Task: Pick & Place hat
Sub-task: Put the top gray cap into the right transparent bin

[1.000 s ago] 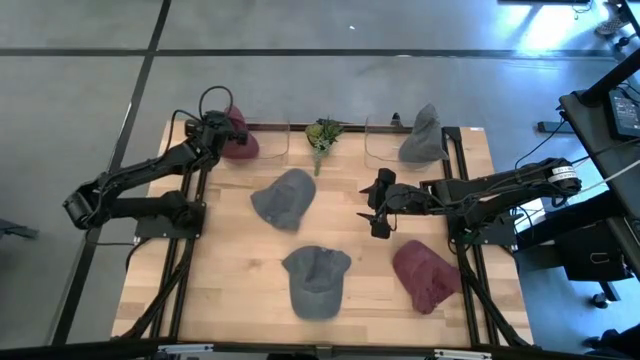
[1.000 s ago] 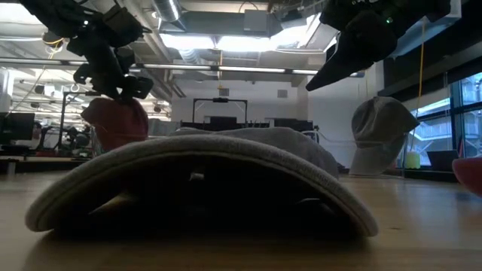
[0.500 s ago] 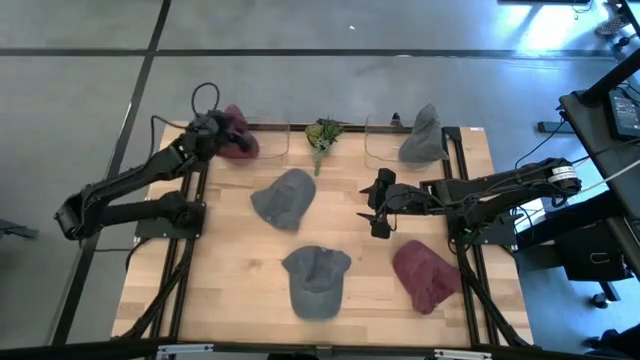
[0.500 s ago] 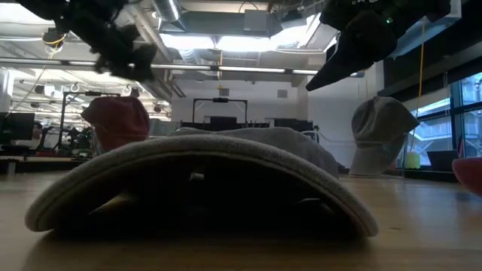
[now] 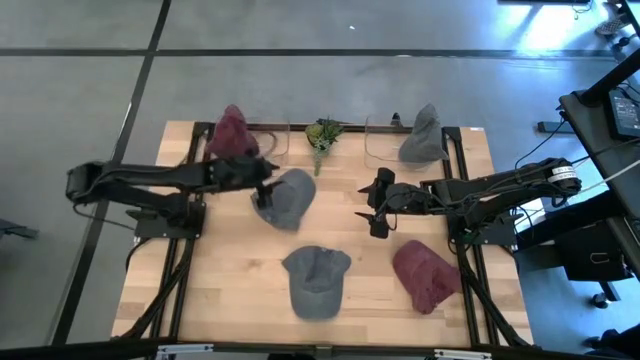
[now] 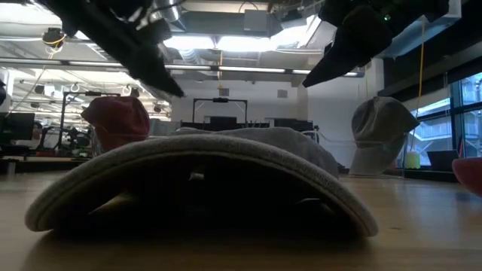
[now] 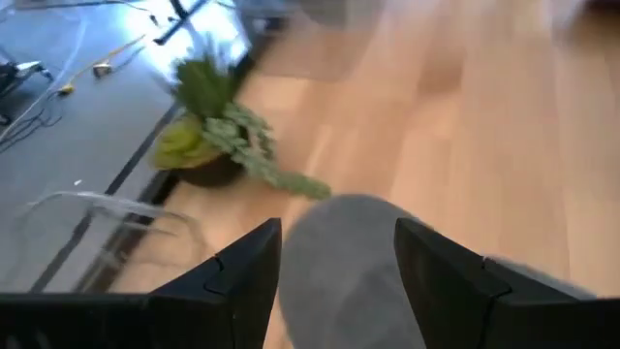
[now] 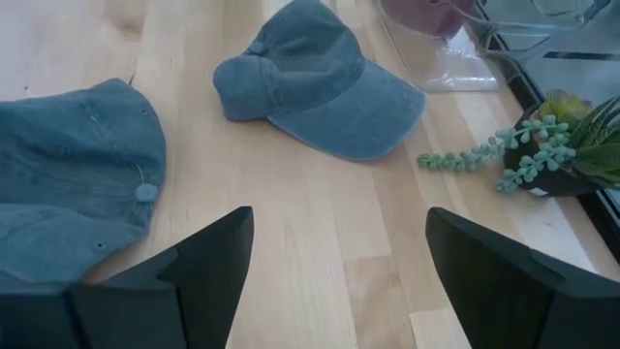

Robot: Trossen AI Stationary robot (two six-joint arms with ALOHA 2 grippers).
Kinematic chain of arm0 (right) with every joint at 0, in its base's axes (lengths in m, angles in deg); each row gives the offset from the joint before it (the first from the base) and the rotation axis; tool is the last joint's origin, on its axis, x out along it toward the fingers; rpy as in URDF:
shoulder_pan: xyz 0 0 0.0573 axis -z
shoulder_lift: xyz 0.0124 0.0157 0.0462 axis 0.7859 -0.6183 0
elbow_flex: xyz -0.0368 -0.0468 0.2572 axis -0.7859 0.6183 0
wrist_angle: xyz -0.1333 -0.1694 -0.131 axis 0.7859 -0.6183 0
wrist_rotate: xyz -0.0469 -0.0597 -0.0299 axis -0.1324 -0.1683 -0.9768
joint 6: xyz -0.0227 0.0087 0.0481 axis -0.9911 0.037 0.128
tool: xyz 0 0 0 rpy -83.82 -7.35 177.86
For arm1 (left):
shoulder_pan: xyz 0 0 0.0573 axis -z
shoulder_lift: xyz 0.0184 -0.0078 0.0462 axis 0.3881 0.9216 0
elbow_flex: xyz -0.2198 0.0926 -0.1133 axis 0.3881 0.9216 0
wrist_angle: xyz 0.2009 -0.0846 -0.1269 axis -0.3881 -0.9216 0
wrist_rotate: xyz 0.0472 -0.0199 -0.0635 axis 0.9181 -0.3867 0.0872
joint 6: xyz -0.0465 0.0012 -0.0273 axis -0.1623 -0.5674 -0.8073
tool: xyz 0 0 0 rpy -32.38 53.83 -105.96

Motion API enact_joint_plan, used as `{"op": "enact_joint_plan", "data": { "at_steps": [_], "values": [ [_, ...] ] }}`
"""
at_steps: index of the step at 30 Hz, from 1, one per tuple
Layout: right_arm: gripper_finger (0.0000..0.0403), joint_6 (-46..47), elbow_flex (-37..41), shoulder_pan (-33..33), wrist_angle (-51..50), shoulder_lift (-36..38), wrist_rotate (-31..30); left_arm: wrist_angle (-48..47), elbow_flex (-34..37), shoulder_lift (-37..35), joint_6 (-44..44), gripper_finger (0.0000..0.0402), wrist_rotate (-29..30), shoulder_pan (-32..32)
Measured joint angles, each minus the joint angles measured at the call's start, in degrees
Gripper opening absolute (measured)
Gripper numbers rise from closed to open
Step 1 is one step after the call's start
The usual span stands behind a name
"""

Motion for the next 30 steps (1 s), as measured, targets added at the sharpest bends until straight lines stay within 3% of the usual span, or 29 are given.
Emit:
{"op": "enact_joint_plan", "data": {
  "at_steps": [9,13,19,23,27,30],
  "values": [
    [0.0306,1.44,0.0,0.0,-0.13,0.0,0.02,0.11,0.0,11.95,-4.36,0.0197,-1.61,3.44],
    [0.0306,1.26,0.0,0.02,-0.13,0.0,0.02,0.54,0.07,16.42,-0.23,0.0198,-0.98,3.84],
    [0.0306,1.23,0.0,0.02,-0.13,0.0,0.02,2.62,0.09,20.22,4.14,0.0195,5.06,3.94],
    [0.0306,1.23,0.0,0.01,-0.13,0.0,0.02,3.08,0.09,21.69,5.67,0.0191,2.96,3.94],
    [0.0306,1.23,0.0,0.02,-0.13,0.0,0.02,3.22,0.09,22.34,5.01,0.0158,-0.48,3.96],
    [0.0306,1.26,0.0,0.0,-0.11,0.0,0.02,3.15,0.09,22.03,2.98,0.0107,-0.46,3.96]
  ]
}}
